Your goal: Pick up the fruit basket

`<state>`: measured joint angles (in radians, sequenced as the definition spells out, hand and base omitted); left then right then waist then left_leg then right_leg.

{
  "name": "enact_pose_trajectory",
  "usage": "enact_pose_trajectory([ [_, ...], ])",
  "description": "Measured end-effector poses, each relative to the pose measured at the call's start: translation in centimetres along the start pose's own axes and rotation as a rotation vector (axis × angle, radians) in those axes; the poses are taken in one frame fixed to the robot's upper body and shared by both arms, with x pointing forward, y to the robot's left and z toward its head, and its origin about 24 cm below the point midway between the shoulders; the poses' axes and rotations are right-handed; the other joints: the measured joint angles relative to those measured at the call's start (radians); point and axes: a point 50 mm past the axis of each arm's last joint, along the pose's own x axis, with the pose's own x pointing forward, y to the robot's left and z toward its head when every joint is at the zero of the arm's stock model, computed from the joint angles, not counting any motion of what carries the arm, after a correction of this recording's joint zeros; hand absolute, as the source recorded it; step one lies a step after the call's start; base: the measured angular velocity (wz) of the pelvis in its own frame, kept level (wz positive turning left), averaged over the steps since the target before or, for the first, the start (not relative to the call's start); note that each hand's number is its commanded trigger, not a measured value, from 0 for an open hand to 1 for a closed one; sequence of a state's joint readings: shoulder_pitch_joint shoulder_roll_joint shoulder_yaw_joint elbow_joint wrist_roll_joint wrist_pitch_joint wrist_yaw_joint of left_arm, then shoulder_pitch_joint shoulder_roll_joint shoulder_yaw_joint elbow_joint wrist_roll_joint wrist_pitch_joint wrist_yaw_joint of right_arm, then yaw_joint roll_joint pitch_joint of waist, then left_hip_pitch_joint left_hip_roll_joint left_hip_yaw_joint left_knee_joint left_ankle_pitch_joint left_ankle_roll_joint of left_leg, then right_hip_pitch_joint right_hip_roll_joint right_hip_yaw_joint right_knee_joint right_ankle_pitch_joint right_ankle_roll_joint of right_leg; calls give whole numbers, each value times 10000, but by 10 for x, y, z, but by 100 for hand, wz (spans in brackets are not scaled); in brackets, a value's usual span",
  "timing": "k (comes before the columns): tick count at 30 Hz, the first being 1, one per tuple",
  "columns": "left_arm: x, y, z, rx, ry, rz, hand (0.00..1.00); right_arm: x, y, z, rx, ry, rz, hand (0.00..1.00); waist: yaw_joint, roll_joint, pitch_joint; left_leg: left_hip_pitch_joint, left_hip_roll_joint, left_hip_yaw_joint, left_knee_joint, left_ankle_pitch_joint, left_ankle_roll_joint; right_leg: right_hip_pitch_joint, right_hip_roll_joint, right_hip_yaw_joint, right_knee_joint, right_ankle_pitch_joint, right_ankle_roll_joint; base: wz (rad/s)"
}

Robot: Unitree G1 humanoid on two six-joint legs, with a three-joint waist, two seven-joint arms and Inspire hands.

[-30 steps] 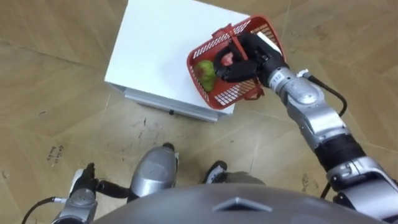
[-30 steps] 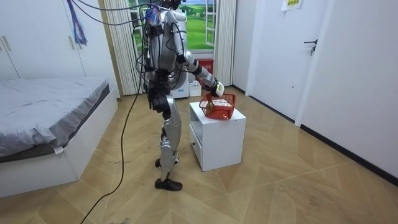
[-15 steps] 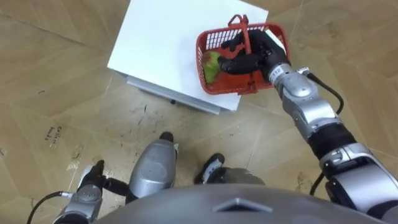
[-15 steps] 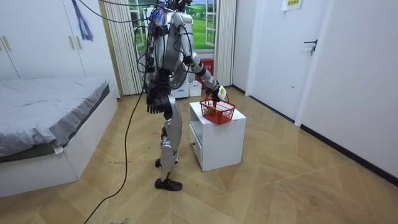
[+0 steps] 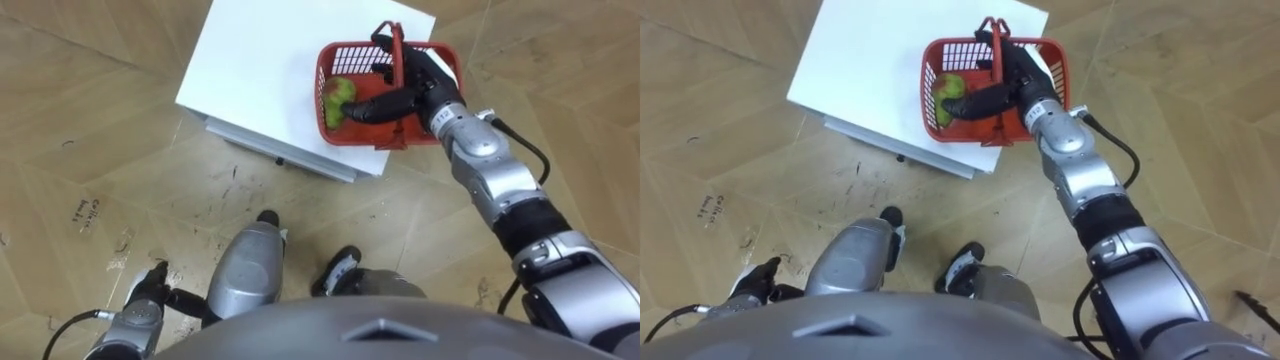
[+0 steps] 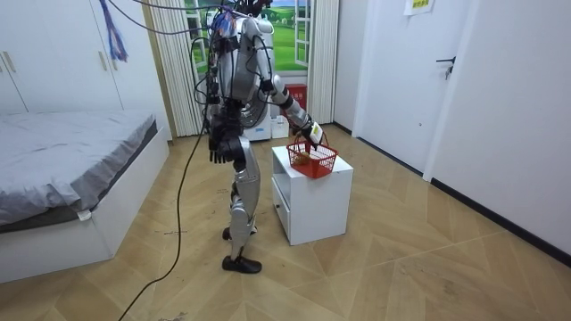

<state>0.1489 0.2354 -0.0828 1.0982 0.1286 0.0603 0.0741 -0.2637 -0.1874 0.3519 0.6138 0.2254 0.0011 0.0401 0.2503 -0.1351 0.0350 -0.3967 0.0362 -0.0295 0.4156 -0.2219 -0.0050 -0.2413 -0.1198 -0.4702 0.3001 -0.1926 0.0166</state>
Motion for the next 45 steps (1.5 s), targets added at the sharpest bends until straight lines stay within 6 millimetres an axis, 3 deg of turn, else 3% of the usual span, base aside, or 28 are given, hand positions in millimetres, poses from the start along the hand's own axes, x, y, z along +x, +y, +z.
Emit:
enact_pose_trajectory([
  [19, 0, 1, 4, -24, -214, -11, 0, -5, 7, -10, -175, 252, 282, 0, -7, -72, -21, 238, 15, 207, -93, 6, 17, 78, -13, 139, 98, 3, -1, -2],
  [23, 0, 3, 4, -213, -239, 87, 0, -9, 7, -2, -181, -237, 476, 0, -95, -106, -45, 370, 20, 261, -107, 6, 18, 203, -11, 138, 69, 4, 0, 0],
  [28, 0, 2, 2, -266, -139, 374, 0, -21, 10, -17, -178, -22, 508, 0, -336, -108, -77, 707, 50, 409, -222, 4, 21, 546, 2, 202, -102, 26, 36, -1],
  [32, 0, 4, 0, -438, -100, 443, 0, -32, 8, -28, -610, 233, 464, 0, -629, 141, -129, 1237, 43, 578, -445, -5, 37, 932, 20, 356, -113, 31, 45, -12],
  [36, -1, 2, 2, -520, -263, 427, 0, -42, 2, -35, -583, 191, 207, 0, -797, 476, -279, 1958, 49, 1111, -905, 39, 84, 1238, 19, 905, -157, 61, 96, -34],
  [41, -1, 6, -2, -930, -155, 617, 0, -50, -3, -43, -930, 435, 23, 0, -1118, 526, -357, 2778, 30, 1406, -1387, 65, 72, 1761, 124, 1283, -430, 106, 151, -20],
  [45, -2, 7, -1, -1143, -277, 672, 0, -56, -8, -36, -735, -36, -334, 0, -1351, 550, -338, 3196, 31, 1582, -1596, 72, 58, 2062, 180, 1466, -631, 123, 169, -13],
])
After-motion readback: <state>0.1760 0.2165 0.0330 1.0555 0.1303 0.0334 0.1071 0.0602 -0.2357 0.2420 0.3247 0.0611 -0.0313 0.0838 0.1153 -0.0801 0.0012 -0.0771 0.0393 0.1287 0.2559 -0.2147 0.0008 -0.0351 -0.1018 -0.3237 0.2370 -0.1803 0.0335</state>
